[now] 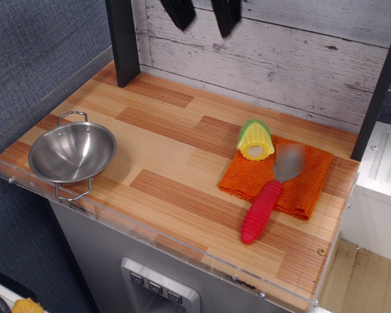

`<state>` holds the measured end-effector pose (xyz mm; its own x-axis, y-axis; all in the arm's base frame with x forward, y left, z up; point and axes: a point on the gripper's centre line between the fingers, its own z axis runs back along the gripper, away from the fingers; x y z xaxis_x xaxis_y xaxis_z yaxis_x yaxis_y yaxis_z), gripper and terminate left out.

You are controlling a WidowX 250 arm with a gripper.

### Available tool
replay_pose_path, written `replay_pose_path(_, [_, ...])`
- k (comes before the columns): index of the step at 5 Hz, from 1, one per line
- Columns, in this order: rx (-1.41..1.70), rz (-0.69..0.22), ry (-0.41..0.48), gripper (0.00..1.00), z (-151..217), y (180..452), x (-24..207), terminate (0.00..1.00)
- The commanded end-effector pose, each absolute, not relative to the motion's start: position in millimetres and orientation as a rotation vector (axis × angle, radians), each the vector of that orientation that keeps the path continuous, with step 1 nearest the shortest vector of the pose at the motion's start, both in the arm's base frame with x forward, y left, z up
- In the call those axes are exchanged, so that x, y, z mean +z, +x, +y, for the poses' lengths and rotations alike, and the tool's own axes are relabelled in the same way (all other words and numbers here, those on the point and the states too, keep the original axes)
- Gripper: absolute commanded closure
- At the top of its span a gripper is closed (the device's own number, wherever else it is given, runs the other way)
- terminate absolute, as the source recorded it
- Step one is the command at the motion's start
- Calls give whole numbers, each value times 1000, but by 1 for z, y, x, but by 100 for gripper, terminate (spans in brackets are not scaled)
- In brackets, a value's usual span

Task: Pick up the yellow flower and place it behind the pot

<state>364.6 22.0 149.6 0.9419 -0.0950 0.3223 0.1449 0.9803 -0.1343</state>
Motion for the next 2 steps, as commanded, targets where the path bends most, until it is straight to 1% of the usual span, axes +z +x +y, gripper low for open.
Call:
replay_pose_path(1, [-123, -196, -204, 0, 3, 364, 133, 0])
replay_pose_path(2, [-82, -128, -198, 0, 3, 363, 126, 0])
